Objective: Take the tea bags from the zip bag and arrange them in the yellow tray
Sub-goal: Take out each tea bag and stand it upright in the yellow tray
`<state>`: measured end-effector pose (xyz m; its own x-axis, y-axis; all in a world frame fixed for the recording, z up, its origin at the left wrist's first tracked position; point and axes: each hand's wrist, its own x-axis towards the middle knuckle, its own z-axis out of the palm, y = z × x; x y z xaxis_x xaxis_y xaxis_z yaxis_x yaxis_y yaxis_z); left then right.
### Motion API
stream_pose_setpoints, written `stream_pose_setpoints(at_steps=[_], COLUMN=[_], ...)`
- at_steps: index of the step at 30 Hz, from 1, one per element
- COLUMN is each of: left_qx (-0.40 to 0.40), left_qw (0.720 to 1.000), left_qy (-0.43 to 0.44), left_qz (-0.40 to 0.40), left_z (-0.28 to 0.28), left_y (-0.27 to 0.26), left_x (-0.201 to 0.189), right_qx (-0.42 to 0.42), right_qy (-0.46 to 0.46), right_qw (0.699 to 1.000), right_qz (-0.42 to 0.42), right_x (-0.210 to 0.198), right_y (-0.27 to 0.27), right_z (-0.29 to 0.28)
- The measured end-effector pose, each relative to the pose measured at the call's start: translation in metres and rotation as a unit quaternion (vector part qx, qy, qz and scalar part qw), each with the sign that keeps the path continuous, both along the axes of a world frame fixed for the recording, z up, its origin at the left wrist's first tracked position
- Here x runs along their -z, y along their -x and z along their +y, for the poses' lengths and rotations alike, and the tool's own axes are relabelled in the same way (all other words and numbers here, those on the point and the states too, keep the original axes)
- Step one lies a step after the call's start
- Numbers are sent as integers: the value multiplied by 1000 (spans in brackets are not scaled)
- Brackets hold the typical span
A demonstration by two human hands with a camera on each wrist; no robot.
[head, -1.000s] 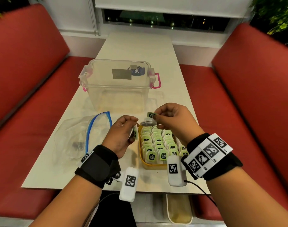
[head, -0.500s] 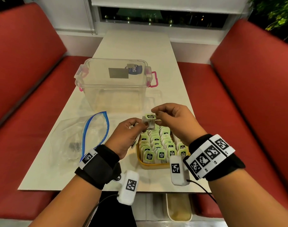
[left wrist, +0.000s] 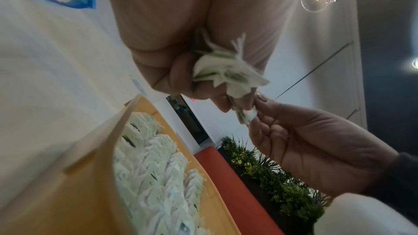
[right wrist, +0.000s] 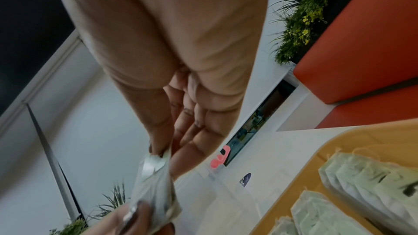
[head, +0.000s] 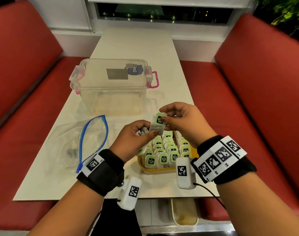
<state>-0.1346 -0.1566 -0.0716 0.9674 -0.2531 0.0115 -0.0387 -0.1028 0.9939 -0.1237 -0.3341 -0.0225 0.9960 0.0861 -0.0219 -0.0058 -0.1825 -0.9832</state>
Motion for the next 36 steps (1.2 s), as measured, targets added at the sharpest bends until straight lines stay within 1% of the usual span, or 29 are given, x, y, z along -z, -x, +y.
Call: stream_pose_setpoints(at_steps=[2,8,10,12,15,17,19,20,23,24,25,28,30,34,36], left_qx=[4,-5,1,11,29,19,3,-4,-11,-11,-10,-9,-10,-8,-8], left_qw=[1000,999,999,999,998,997,997,998,998,998,998,998,997,997,996], left_qy=[-14,-35,-36,-39,-55,-68,-71,-70,-61,-60,-61,-68,-72,-78,-83], left_qz=[-16,-26,-33,-29,-10,-7,-4,0,8,8,6,5,8,15,17], left_z=[0,-5,-8,-11,-14,-12,-9,-7,-5,-5,-6,-6,-5,-5,-6], left_y=[-1,-3,-2,-1,0,1,0,0,1,1,1,1,1,0,0], left_x=[2,4,4,5,8,12,16,18,22,22,22,23,23,24,24], right_qx=[-3,-15,-22,-59,-115,-124,-139,-154,-206,-217,-223,-232,-247,-267,-265], right_qy=[4,44,85,160,280,336,387,423,529,547,555,571,595,657,678], right_qw=[1000,999,996,985,953,933,911,893,822,807,799,783,762,705,685], right_qz=[0,-13,-17,-23,-31,-26,-3,12,44,51,59,78,65,27,19], right_x=[-1,-3,-2,-3,-7,-8,-6,-3,11,17,22,30,34,38,37], right_y=[1,2,2,2,4,4,5,6,14,17,19,25,26,25,25], right_z=[-3,-9,-13,-17,-26,-35,-46,-50,-57,-58,-58,-59,-57,-52,-48])
